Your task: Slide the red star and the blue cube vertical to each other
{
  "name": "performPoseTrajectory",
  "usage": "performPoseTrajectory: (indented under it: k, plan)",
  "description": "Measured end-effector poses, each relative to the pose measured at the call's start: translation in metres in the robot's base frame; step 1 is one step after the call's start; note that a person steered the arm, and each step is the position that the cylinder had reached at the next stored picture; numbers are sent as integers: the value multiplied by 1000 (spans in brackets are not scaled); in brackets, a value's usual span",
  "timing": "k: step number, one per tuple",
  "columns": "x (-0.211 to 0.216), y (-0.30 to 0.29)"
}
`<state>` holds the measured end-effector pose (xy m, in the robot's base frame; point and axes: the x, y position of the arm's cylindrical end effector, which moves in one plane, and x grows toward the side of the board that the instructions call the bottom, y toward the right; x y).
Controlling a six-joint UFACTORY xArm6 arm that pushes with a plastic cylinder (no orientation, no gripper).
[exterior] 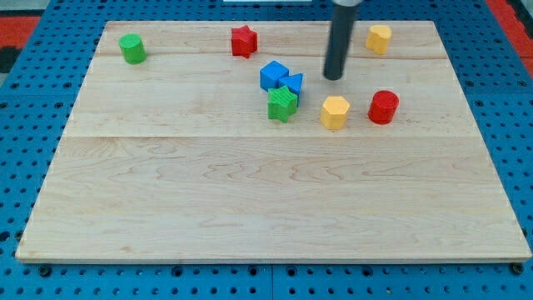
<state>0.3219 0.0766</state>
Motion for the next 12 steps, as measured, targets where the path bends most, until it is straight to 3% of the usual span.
performPoseTrajectory:
  k: [1,2,4,5,6,7,8,9,12]
  plan:
    - [-24,-14]
    - [-21,-46]
    - [-31,-150]
    - [-80,-163]
    - [-91,-128]
    - [-74,-102]
    - [-73,-134]
    - [-40,-158]
    - [-23,-142]
